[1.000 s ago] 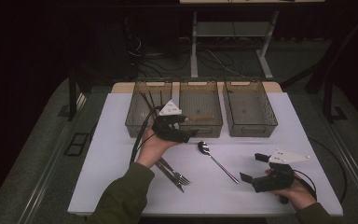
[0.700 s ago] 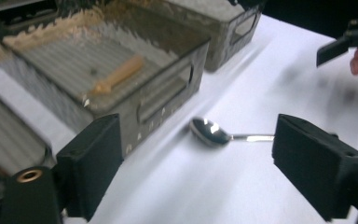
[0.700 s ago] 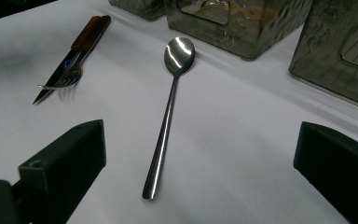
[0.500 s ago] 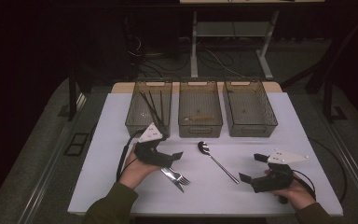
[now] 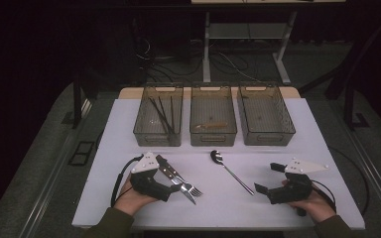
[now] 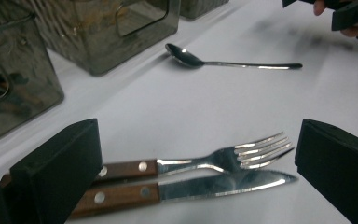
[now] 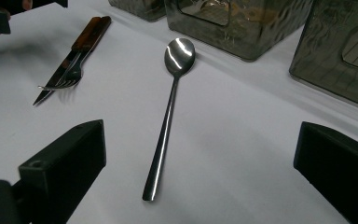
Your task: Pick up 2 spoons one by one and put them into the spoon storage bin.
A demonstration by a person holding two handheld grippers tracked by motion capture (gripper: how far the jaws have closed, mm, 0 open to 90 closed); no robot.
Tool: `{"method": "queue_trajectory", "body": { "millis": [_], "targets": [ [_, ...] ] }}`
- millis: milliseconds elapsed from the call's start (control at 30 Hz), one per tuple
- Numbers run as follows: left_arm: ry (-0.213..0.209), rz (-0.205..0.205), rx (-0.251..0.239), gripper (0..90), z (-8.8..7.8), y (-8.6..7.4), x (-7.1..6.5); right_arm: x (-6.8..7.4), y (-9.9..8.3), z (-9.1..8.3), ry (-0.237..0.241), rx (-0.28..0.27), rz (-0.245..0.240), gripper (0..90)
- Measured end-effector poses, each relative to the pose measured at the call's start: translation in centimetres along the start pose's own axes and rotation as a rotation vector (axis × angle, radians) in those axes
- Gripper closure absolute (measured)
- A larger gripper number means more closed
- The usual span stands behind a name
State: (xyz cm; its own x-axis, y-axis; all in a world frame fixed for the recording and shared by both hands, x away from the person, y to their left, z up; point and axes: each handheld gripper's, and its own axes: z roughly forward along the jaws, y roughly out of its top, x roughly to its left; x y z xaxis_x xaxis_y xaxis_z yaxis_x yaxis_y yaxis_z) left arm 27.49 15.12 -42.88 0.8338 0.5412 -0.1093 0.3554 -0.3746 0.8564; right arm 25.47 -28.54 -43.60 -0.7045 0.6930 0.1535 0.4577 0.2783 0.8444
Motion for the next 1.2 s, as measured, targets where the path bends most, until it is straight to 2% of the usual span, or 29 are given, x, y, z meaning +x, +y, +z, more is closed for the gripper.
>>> {"method": "queue_trajectory", "body": {
  "millis": [167,300,400,500,700,800,900,1000,1200],
  "targets": [
    [0.017,-0.005,0.01,0.8,-0.6,-0.7,0.0,-0.2,0.2,0.0,-0.023,0.01,0.011,1.9],
    [0.014,-0.005,0.012,0.9,-0.7,-0.8,0.0,-0.1,0.7,-0.1,-0.037,0.0,0.021,1.9],
    [0.013,-0.026,0.005,0.1,-0.8,-0.8,0.1,-0.2,0.9,0.0,-0.043,0.005,0.027,1.9],
    [0.01,-0.042,0.023,0.0,-0.6,-1.0,0.1,-0.3,1.4,0.1,-0.034,0.012,0.037,1.9],
    [0.008,-0.025,0.018,0.0,-0.7,-0.8,-0.1,0.1,2.2,0.6,-0.017,0.023,0.031,1.9],
    [0.005,-0.022,0.017,0.0,-0.7,-0.8,-0.1,-0.1,2.3,1.2,-0.016,0.055,0.017,1.9],
    [0.001,-0.014,0.025,0.0,-0.6,-0.7,-0.3,-0.5,2.7,1.6,-0.007,0.058,0.047,1.9],
    [-0.001,-0.015,0.017,0.0,-0.6,-0.7,-0.3,-0.6,3.3,2.1,-0.02,0.065,0.042,2.0],
    [0.006,-0.022,0.017,0.0,-0.6,-0.8,-0.1,-0.6,4.5,2.8,-0.015,0.058,0.045,2.0]
  ]
}}
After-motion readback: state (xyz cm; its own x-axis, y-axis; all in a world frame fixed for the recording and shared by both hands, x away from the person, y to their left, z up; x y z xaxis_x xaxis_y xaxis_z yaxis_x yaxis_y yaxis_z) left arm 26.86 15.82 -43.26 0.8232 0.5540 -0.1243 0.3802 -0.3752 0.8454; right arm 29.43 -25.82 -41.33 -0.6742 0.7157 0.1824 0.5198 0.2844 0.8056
